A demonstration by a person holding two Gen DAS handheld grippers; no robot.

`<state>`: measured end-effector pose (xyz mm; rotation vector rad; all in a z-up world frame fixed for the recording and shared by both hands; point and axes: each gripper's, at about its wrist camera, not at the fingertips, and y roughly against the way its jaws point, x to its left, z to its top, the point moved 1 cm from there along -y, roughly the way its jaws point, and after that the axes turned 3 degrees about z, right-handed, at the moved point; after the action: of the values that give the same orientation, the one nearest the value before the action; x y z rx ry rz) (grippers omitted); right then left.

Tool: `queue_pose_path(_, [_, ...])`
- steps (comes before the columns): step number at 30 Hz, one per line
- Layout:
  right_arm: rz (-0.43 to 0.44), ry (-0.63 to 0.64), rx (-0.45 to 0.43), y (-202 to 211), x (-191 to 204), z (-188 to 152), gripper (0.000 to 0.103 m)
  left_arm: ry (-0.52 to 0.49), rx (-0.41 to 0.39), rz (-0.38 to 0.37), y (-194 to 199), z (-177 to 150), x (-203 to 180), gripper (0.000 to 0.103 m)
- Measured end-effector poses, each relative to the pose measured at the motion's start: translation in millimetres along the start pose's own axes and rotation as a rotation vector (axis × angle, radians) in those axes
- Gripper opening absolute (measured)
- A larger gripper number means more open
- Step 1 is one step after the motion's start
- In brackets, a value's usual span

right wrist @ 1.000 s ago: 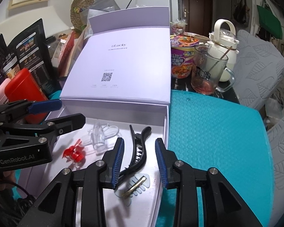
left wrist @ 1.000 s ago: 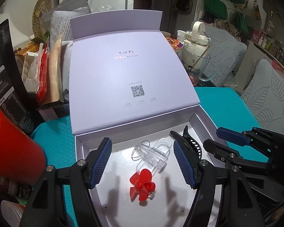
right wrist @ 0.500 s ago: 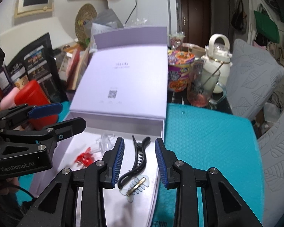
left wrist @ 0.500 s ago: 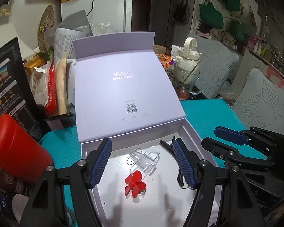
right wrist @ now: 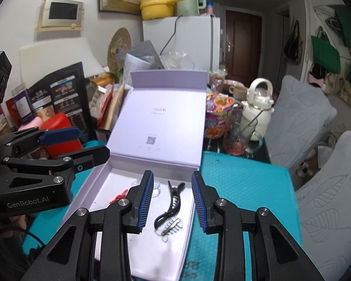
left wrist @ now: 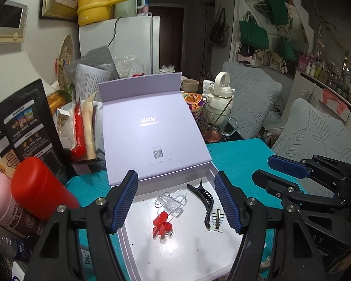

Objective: Organize rigid objects
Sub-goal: 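Open both tools to release the clips inside the box, then withdraw both tools from the box toward the remaining clips and lollipop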

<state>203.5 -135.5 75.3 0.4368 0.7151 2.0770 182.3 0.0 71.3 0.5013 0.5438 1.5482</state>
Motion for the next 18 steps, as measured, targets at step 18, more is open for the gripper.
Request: queue_pose_path(18, [-0.015, 0.043, -0.098, 79.0, 31.2, -16.2, 0.042, -0.036, -0.101, 0.005, 81.2, -19.5, -13.8, 0.071])
